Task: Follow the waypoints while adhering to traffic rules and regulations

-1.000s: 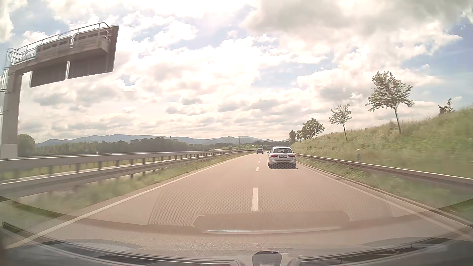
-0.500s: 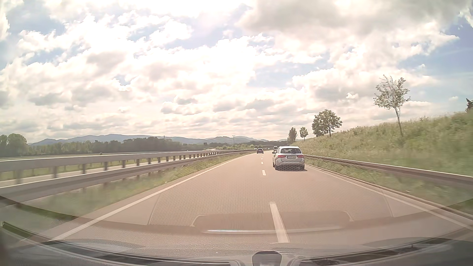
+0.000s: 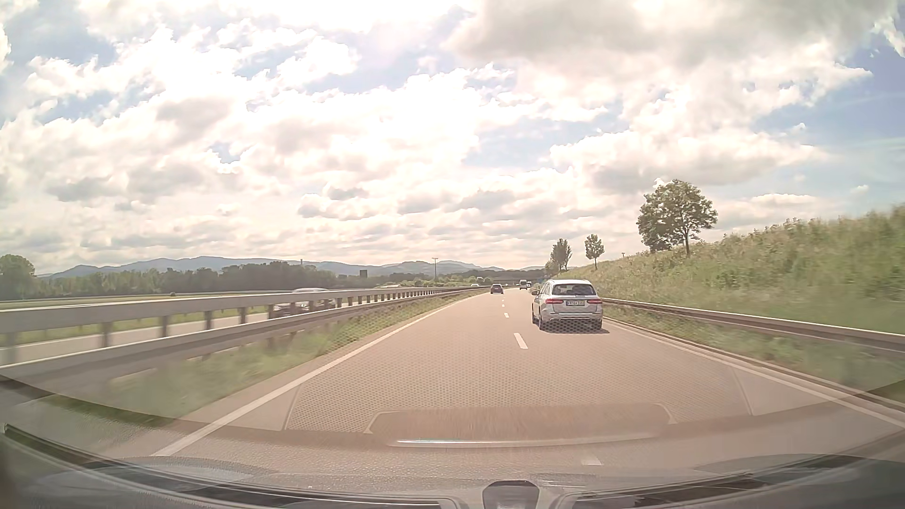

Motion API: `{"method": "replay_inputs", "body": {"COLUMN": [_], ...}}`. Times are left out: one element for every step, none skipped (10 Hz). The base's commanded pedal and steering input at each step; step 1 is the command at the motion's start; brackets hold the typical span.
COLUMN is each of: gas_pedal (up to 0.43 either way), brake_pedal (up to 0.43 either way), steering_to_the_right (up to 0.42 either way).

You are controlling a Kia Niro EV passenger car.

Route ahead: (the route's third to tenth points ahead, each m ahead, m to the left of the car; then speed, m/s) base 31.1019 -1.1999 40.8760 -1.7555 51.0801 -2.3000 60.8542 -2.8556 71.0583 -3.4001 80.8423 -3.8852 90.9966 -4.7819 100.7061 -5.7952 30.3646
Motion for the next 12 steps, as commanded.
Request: {"method": "replay_inputs", "body": {"gas_pedal": [0.299,0.299,0.299,0.299,0.299,0.299,0.299,0.299,0.299,0.299,0.299,0.299], "brake_pedal": [0.000,0.000,0.000,0.000,0.000,0.000,0.000,0.000,0.000,0.000,0.000,0.000], "steering_to_the_right": [0.010,0.010,0.011,0.010,0.010,0.011,0.011,0.011,0.011,0.010,0.010,0.010]}}
